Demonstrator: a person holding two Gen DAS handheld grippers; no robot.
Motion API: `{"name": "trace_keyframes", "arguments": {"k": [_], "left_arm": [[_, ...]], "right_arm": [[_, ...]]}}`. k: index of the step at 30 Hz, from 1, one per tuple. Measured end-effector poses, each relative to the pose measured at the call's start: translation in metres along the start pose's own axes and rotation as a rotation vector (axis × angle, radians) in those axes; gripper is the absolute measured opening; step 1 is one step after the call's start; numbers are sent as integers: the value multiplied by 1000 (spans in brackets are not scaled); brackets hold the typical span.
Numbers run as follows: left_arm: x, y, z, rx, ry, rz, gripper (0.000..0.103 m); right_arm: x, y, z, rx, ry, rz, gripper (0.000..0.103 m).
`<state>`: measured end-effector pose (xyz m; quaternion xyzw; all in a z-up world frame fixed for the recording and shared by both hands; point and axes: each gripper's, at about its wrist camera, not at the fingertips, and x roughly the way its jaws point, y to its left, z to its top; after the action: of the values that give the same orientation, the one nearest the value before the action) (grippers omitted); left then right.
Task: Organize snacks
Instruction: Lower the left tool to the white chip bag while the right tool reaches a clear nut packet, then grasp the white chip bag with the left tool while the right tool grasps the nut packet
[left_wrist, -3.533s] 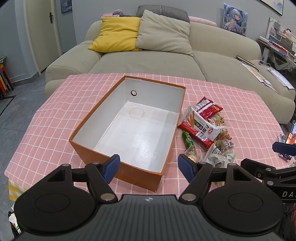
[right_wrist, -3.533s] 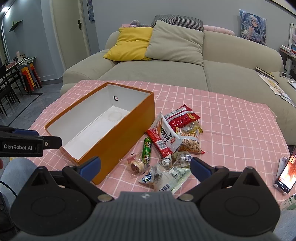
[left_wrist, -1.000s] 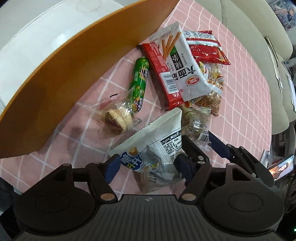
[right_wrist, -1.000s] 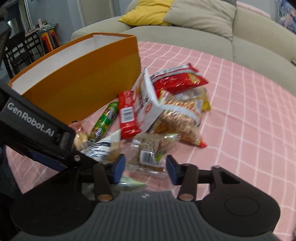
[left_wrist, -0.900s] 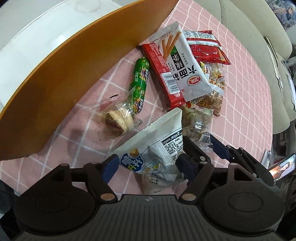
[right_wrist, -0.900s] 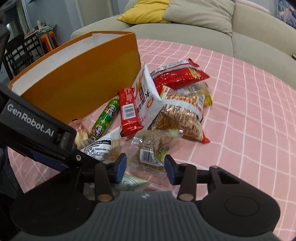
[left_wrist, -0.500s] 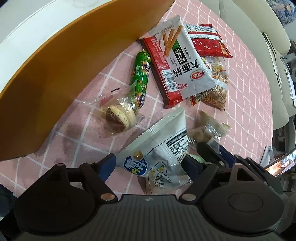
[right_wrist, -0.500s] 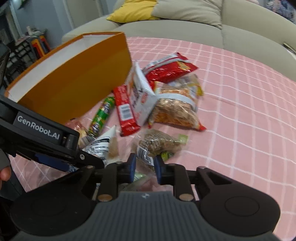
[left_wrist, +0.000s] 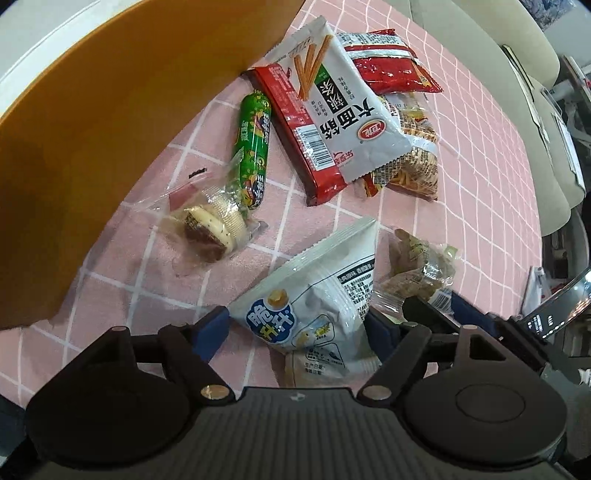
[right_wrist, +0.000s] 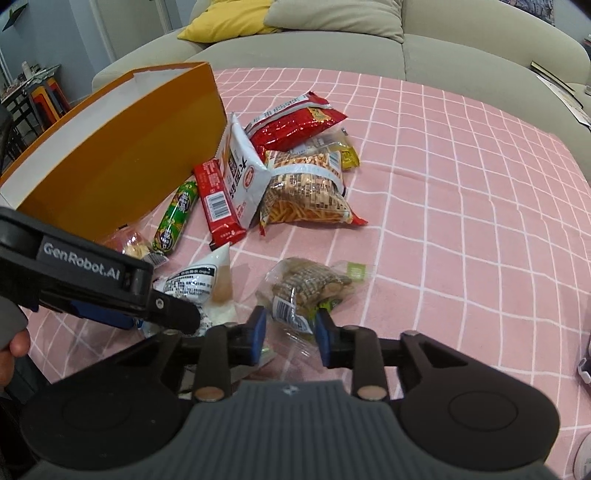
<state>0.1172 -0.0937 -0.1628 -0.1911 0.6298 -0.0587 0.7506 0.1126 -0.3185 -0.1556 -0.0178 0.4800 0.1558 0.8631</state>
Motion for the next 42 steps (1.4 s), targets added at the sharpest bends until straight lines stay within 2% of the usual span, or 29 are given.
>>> {"name": "trace_keyframes", "arguments": {"k": [3, 9, 14, 15, 16, 17, 21, 24, 36, 42], "left_arm": [[1, -5, -1, 31, -8, 20, 88], [2, -6, 0, 28, -11, 29, 84], [1, -7, 0, 23, -14, 26, 77], [0, -7, -1, 30, -18, 25, 75], [-4, -6, -2, 38, -23, 20, 61], [-6, -7, -1, 38, -29, 2, 58], [-14, -12, -3, 101, -60, 35, 48], [-20, -11, -5, 118, -74, 30, 44], [-69, -3, -7, 182, -225, 39, 40], [-91, -5, -11, 225, -298, 14, 40]], "right_arm": [[5, 3, 0, -31, -22, -7, 47], [18, 4, 1, -41, -22, 26, 47], [18, 0, 1, -15, -15, 26, 33], [18, 0, 0, -9, -5, 24, 27], [20, 0, 0, -4, 8, 26, 20], [20, 0, -1, -4, 8, 24, 20], [17, 4, -2, -21, 3, 15, 14], [12, 7, -3, -27, -2, 15, 12], [-15, 21, -8, -29, -62, -17, 9], [-40, 32, -8, -28, -118, -25, 9]]}}
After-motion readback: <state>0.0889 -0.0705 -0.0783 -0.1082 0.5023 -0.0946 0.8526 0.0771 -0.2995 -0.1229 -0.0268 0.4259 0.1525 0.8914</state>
